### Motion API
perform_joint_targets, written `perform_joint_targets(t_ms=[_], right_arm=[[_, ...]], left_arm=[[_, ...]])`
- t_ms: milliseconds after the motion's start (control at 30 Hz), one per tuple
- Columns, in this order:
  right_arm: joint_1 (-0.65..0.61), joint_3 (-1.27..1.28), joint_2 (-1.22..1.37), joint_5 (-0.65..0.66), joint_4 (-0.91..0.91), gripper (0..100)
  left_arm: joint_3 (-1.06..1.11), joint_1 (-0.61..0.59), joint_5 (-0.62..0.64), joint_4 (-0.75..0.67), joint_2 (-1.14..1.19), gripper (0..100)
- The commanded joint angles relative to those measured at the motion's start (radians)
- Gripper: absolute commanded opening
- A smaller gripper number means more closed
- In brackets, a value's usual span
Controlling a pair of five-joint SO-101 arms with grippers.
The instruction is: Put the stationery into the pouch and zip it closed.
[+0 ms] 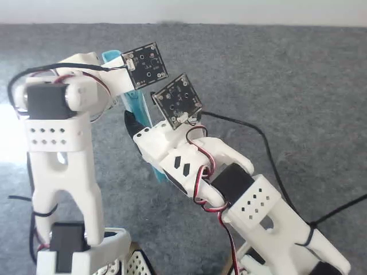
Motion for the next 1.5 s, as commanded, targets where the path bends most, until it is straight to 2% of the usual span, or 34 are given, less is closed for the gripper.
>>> perform_joint_targets(t_ms=[0,133,433,533,667,1167,1267,1467], right_arm=[[0.030,-0.006,-0.002,-0.009,-0.005,9.1],[0.041,0.002,-0.002,-0.009,0.002,0.6],[0.042,0.046,-0.013,-0.008,0.004,0.9],[0.044,0.040,-0.013,0.000,0.028,0.8],[0.039,0.008,-0.001,0.063,0.093,0.8],[0.036,-0.015,-0.018,0.064,0.104,1.3],[-0.004,-0.064,-0.044,0.060,0.116,7.2],[-0.019,-0.092,0.007,0.091,0.081,36.2]], left_arm=[[0.004,-0.002,0.011,0.023,0.018,1],[0.004,-0.002,0.011,0.023,0.017,1],[-0.002,-0.003,0.011,0.021,0.015,1],[-0.002,-0.040,0.017,-0.014,0.018,1],[0.004,-0.092,0.115,-0.086,0.026,1],[0.058,-0.114,0.110,-0.081,0.017,1],[0.056,-0.114,0.114,-0.081,0.017,1],[0.058,-0.115,0.115,-0.080,0.025,1]])
